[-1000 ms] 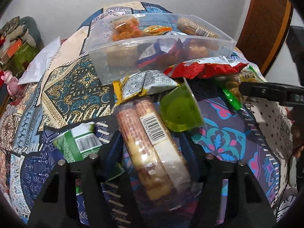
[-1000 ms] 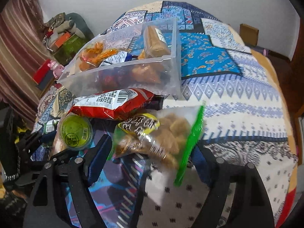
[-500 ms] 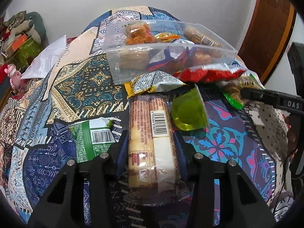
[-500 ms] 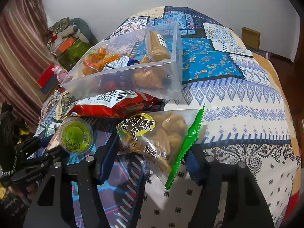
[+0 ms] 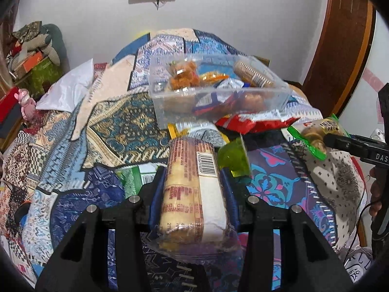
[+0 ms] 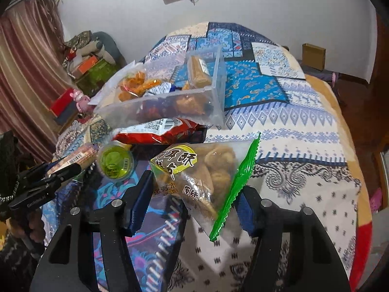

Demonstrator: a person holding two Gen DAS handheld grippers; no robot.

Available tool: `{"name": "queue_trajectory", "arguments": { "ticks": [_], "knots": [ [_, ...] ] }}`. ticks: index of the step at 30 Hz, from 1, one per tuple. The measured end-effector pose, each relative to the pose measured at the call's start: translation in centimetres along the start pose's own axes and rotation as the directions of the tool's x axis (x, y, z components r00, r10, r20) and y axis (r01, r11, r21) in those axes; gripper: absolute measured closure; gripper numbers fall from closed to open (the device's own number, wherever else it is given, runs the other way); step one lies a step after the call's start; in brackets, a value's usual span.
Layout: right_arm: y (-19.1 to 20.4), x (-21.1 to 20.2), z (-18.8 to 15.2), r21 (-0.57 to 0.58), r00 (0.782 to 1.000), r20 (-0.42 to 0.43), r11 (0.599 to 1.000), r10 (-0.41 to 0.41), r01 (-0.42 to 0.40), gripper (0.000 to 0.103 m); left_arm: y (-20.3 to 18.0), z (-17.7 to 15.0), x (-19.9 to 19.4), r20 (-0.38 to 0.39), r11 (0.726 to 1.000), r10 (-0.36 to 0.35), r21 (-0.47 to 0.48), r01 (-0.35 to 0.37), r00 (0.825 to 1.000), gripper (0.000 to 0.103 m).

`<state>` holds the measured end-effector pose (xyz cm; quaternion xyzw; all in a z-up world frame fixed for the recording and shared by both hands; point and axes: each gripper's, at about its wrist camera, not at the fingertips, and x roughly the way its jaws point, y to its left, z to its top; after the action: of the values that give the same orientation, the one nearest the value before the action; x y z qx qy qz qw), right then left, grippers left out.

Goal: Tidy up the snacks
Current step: 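Grasp the barcoded biscuit pack with the left gripper while the right grasps the puffed snack bag, then lower both packs into the clear box and open both grippers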

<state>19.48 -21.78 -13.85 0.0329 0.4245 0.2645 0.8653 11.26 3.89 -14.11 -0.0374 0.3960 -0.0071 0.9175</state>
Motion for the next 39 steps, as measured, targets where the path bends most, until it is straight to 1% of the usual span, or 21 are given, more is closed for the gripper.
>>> {"name": "queue_trajectory", "arguments": {
  "ticks": [6, 10, 16, 19, 24, 29, 31, 39],
  "knots": [
    [0.4, -2.4, 0.4, 0.004, 0.998, 0.063, 1.0, 0.005, -0.005, 0.044, 0.1, 1.2, -1.7, 0.05, 1.0, 0.001, -0.007, 0.0, 0.999, 0.059],
    [1.2, -3.2, 1.3, -0.006, 0.995, 0.096, 1.0, 0.014, -0.014, 0.044, 0.2, 2.5, -1.8, 0.077, 1.0, -0.009, -0.012, 0.01, 0.997, 0.059],
    [2.6, -2.8, 3.6, -0.031, 0.989, 0.138, 0.999, 0.045, -0.041, 0.044, 0.4, 5.6, -1.5, 0.115, 0.999, -0.032, -0.024, 0.035, 0.993, 0.059],
    [3.3, -2.0, 4.9, -0.047, 0.987, 0.153, 0.998, 0.055, -0.049, 0.044, 0.1, 7.5, -1.0, 0.137, 0.999, -0.033, -0.012, 0.035, 0.99, 0.059],
    [3.7, 0.1, 7.2, -0.063, 0.985, 0.16, 0.997, 0.062, -0.053, 0.044, -0.5, 10.3, 0.9, 0.15, 0.999, -0.049, 0.007, 0.049, 0.987, 0.059],
    [3.4, 2.5, 9.8, -0.065, 0.987, 0.152, 0.997, 0.06, -0.051, 0.044, -1.0, 13.0, 3.9, 0.134, 0.997, -0.077, 0.008, 0.076, 0.988, 0.059],
    [3.3, 3.7, 10.8, -0.075, 0.988, 0.145, 0.996, 0.049, -0.039, 0.044, -1.1, 14.1, 5.3, 0.124, 0.997, -0.083, 0.008, 0.082, 0.989, 0.059],
    [3.5, 8.2, 14.0, -0.126, 0.994, 0.111, 0.992, 0.016, -0.002, 0.044, -1.3, 17.0, 10.3, 0.091, 0.998, -0.065, 0.021, 0.063, 0.994, 0.059]
  ]
}}
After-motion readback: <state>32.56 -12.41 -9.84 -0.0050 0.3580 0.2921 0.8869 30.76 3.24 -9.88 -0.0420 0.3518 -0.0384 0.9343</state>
